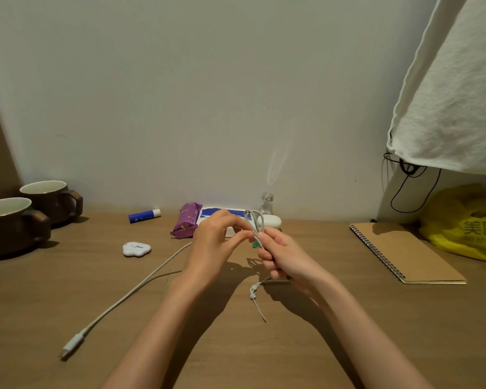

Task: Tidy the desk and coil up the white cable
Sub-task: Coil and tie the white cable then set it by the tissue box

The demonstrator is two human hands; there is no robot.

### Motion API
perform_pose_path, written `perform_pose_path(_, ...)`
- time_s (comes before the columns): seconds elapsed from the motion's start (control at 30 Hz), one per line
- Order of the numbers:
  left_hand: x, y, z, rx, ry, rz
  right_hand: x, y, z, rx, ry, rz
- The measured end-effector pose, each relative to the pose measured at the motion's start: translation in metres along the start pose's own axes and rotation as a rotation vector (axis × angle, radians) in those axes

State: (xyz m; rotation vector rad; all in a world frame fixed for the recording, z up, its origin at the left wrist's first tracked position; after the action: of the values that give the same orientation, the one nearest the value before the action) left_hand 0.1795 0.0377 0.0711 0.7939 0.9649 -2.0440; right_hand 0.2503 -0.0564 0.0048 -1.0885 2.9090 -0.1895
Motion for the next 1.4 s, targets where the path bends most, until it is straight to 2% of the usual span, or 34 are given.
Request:
perform_pose_path(0.13, 0.0, 0.003, -0.007, -0.007, -0.037, -0.032, 0.0, -0.006, -0.004, 0.169, -0.038, 0.021)
perform_pose_path(0.27, 0.0, 0.003, -0.007, -0.017, -0.009, -0.077, 0.004, -0.003, -0.002, 0.253, -0.011, -0.048)
perform_pose_path(0.57, 0.0, 0.005, -0.01, 0.015, -0.029, -0.106, 0.012, 0.004, -0.002, 0.335, -0.021, -0.16)
perform_pose_path(0.73, -0.005, -0.007, -0.022, 0.139, -0.156, -0.009, 0.011, 0.0, -0.011, 0.211, -0.078, -0.178)
perform_pose_path(0.83, -0.001, 0.002, -0.023, 0.283, -0.274, -0.119, 0.01, -0.002, -0.014, 0.162, -0.093, -0.167)
perform_pose_path(0.93, 0.003, 0.013, -0.014, 0.314, -0.271, -0.226, 0.01, -0.002, -0.014, 0.177, -0.102, -0.176)
perform_pose_path(1.1, 0.006, 0.013, -0.021, 0.373, -0.335, -0.207, 0.011, 0.006, -0.009, 0.274, -0.125, -0.241)
perform_pose_path(1.2, 0.006, 0.011, -0.019, 0.343, -0.282, -0.18, 0.012, 0.01, -0.007, 0.263, -0.133, -0.288)
perform_pose_path(1.4, 0.003, 0.003, -0.01, 0.305, -0.21, -0.136, 0.014, 0.019, 0.004, -0.1, 0.101, -0.395)
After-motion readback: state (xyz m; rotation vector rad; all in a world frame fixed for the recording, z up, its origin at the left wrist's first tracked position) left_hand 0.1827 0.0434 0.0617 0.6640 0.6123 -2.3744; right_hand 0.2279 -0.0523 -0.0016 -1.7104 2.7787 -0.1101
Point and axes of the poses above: each hand's wrist, its own x-axis away from the middle knuckle, its own y-axis out of the palm, z = x × y, the point moved 10 cm from there along -x, towards the middle knuckle, and after that the axes turned 9 degrees about z, right-handed, at the moved point
